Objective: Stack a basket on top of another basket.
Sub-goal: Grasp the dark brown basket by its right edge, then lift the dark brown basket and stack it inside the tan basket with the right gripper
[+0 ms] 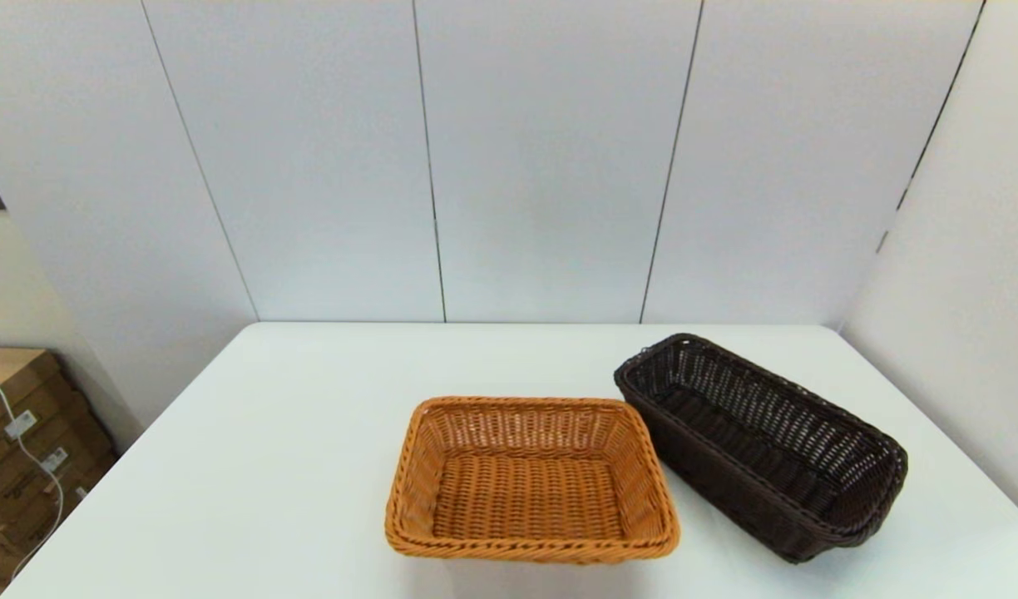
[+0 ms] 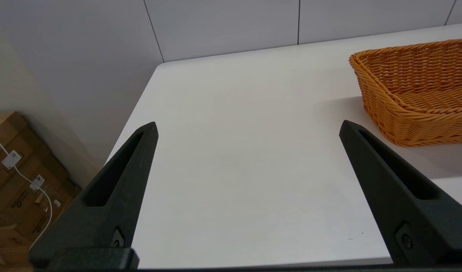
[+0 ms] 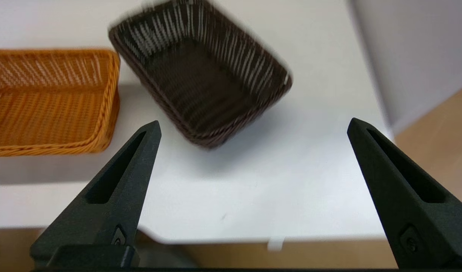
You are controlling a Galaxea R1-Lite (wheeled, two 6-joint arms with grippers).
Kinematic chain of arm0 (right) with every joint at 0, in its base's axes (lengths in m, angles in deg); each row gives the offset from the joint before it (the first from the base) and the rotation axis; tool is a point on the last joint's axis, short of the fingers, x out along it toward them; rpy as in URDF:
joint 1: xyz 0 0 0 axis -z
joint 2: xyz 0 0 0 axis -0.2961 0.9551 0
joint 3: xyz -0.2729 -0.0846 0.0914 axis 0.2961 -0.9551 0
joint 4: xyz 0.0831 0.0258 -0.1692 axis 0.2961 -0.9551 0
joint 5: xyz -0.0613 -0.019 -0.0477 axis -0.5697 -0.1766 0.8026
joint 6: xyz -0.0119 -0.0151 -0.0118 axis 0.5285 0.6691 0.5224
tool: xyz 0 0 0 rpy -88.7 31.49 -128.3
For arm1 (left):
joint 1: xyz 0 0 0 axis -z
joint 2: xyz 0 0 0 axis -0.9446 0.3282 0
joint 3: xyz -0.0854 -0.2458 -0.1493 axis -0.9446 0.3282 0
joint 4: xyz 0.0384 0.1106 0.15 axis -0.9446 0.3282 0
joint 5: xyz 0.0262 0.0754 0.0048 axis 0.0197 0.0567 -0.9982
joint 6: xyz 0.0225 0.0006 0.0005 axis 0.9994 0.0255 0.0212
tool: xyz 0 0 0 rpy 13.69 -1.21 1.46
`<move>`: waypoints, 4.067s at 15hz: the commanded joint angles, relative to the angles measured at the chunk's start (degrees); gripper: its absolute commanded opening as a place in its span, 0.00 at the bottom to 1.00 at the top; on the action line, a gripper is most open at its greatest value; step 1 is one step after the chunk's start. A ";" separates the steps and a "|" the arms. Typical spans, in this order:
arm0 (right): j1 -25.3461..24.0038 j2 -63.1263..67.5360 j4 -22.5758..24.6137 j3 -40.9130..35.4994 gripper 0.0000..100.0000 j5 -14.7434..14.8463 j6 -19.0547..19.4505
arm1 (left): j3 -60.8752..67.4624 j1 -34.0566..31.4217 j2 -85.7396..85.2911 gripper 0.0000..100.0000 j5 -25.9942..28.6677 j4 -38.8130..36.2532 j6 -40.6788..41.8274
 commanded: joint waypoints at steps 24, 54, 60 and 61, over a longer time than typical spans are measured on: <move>6.12 68.04 -3.28 16.02 1.00 -5.14 -43.09 | 0.26 -0.01 0.05 1.00 0.03 -0.06 0.20; 25.20 63.91 2.87 13.47 0.00 -30.89 -35.53 | 0.26 -0.01 0.05 1.00 0.03 -0.06 0.29; 28.01 59.07 0.41 13.47 0.00 -36.07 -32.54 | 0.26 -0.01 0.05 1.00 0.03 -0.06 0.20; 27.92 58.19 0.15 13.38 0.00 -36.43 -32.19 | 0.26 -0.01 0.05 1.00 0.03 -0.06 0.20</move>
